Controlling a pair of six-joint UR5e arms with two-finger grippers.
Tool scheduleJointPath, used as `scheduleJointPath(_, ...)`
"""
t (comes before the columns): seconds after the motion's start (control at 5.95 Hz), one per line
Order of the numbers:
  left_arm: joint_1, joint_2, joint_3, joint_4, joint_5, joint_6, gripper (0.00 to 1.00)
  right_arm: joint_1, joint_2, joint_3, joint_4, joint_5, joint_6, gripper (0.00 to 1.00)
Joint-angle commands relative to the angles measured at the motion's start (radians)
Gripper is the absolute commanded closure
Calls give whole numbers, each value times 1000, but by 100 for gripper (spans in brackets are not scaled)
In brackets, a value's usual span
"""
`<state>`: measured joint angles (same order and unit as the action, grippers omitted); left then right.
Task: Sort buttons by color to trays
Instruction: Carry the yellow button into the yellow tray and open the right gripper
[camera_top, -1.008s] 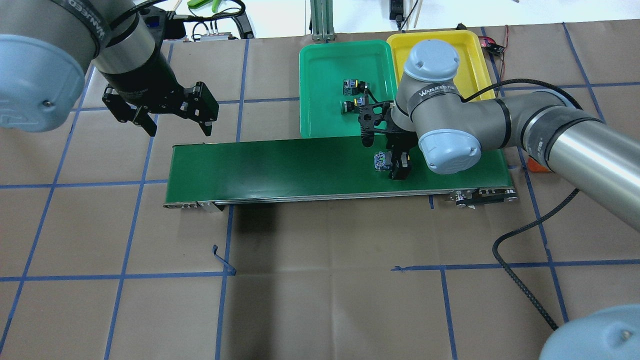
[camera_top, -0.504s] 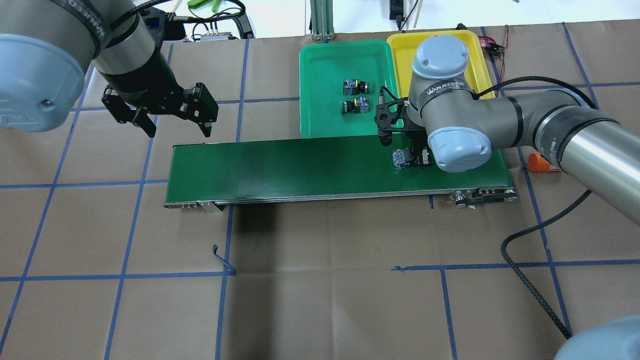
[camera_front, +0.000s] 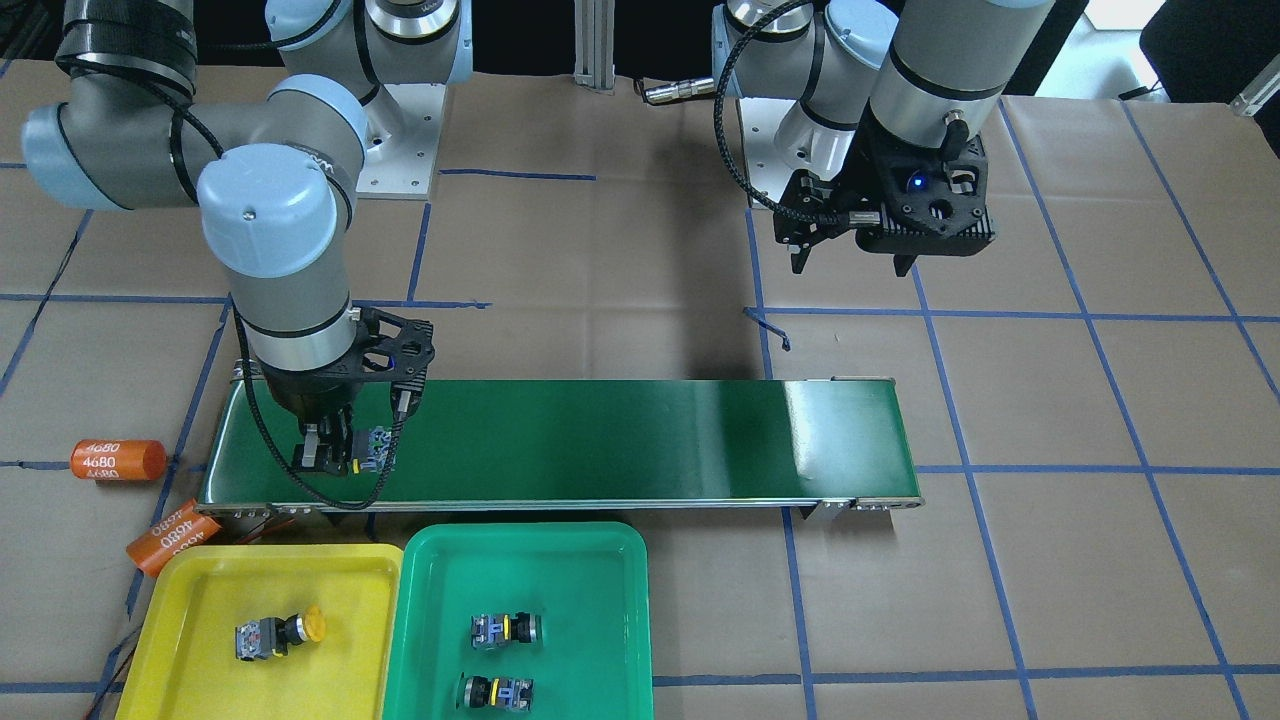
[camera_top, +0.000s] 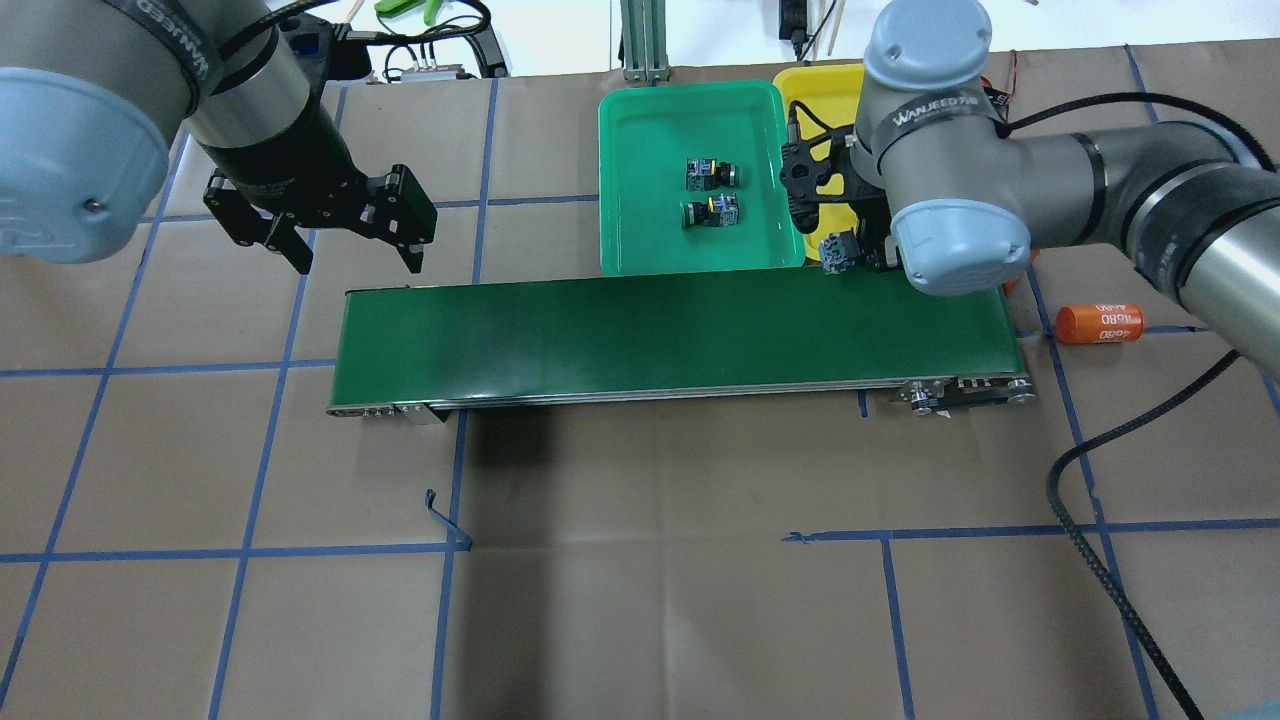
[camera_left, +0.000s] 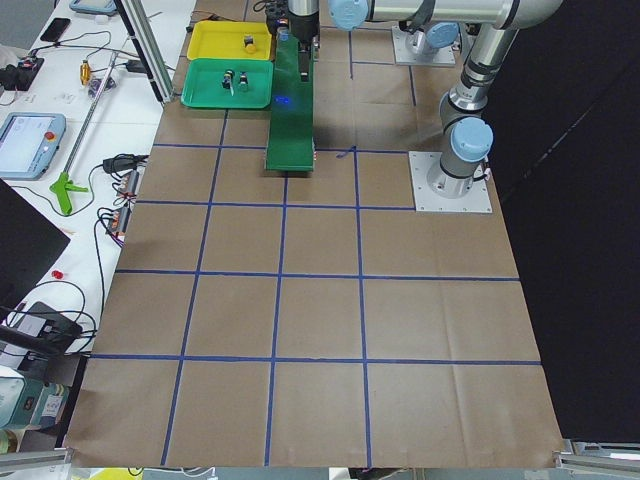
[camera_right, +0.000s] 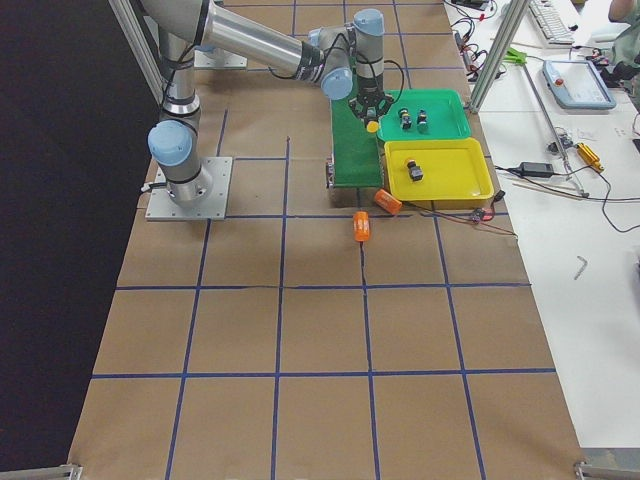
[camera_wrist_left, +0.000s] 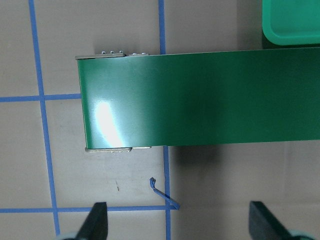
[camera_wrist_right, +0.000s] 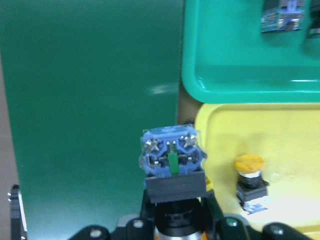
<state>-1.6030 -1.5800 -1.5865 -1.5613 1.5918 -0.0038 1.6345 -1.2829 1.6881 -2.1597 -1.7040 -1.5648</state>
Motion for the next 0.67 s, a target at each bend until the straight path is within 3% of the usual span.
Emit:
scheduleJointPath(0.0,0,-1,0,1,-3,1,2,-56,144,-173,-15,12,-66,92)
scheduleJointPath(0.34,0,-1,2,1,-3,1,2,-120,354,-392,-20,76,-161,92)
scheduleJointPath(0.5,1,-1,3,1,-3,1,2,-133,441,-457,-60,111,-169,92)
